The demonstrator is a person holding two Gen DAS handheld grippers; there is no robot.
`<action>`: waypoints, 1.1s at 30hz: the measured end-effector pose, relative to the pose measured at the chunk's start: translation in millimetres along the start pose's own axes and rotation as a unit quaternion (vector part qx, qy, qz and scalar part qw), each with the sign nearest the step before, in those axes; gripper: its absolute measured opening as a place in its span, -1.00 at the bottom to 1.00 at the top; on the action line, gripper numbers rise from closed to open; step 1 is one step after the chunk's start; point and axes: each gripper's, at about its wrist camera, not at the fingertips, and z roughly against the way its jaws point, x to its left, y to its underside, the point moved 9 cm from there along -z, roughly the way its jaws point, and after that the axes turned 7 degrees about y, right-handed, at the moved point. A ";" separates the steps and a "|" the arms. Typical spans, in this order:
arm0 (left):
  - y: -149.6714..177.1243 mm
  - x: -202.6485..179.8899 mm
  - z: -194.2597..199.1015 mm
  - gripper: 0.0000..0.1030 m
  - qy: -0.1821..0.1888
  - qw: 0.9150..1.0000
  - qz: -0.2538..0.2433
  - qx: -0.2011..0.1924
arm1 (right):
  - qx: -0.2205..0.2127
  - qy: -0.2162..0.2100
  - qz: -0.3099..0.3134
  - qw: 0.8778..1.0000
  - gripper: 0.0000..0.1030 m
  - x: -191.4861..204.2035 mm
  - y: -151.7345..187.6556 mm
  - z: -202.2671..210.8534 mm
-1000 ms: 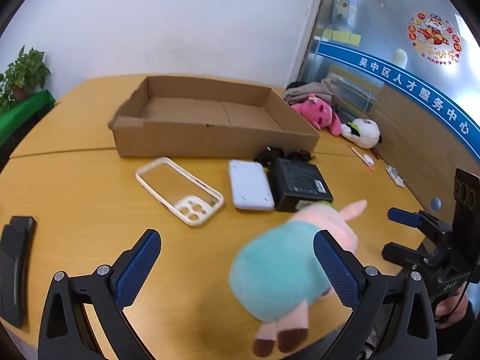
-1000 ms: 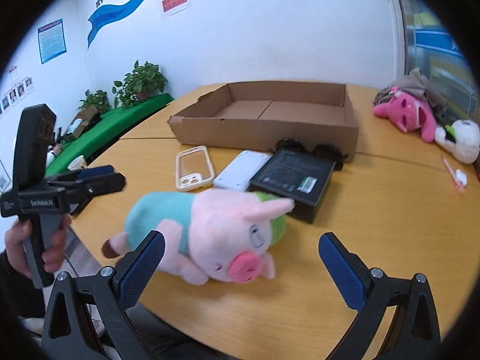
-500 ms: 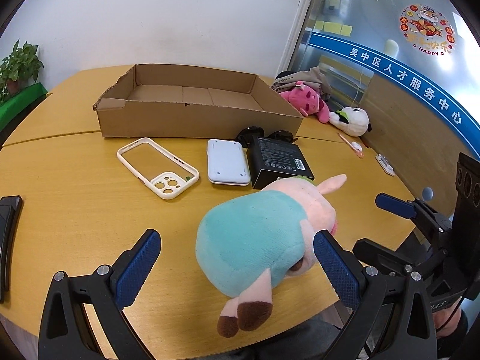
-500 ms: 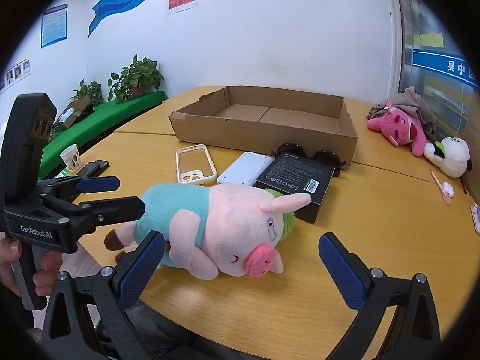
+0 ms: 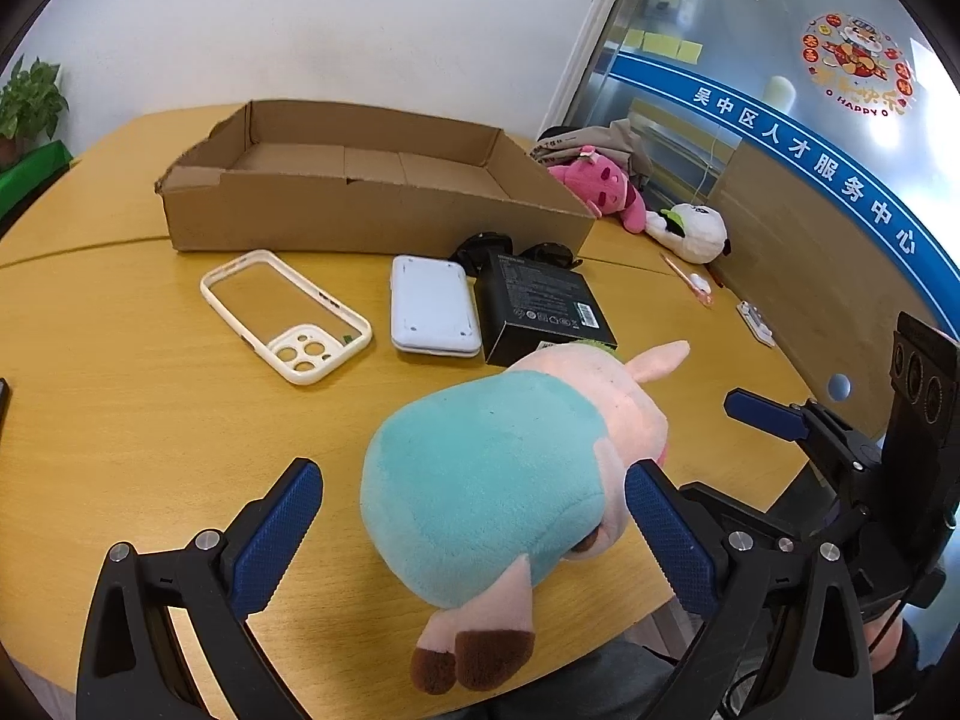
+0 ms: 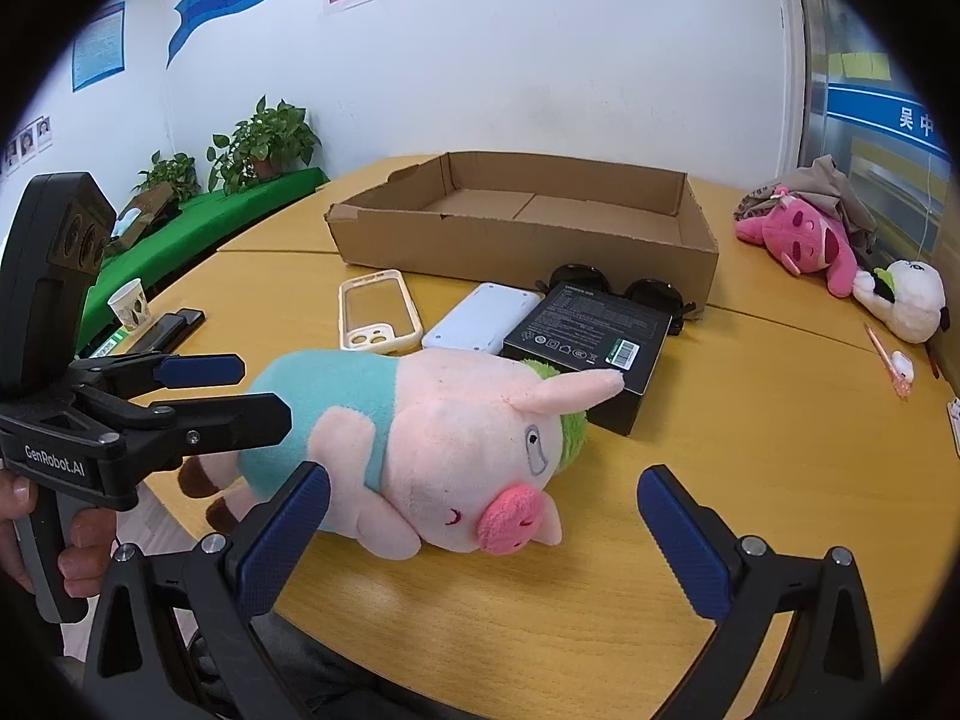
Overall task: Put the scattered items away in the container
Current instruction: 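Close the right gripper on the pink-and-teal plush pig, then carry the plush pig over the box and open the right gripper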
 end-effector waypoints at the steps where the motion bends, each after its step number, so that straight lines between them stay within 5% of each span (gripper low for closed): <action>1: 1.0 2.0 -2.7 0.90 0.004 1.000 0.004 0.004 | 0.001 0.000 -0.001 1.000 0.99 -1.0 0.2 -2.0; 12: -0.4 18.0 -16.8 0.83 0.052 0.998 0.038 0.018 | 0.038 -0.026 -0.012 0.999 0.99 -11.9 0.3 -37.0; 23: -0.1 27.9 -19.3 0.54 0.099 0.992 0.052 0.055 | 0.078 -0.119 -0.024 0.990 0.95 5.6 4.9 -70.2; 26: -2.4 29.4 -18.3 0.47 0.102 0.992 0.053 0.056 | 0.074 -0.147 -0.026 0.986 0.51 12.8 1.4 -66.9; 33: -21.6 29.6 -13.5 0.37 0.098 0.993 0.030 0.050 | 0.076 -0.141 -0.016 0.987 0.34 23.9 -12.4 -65.2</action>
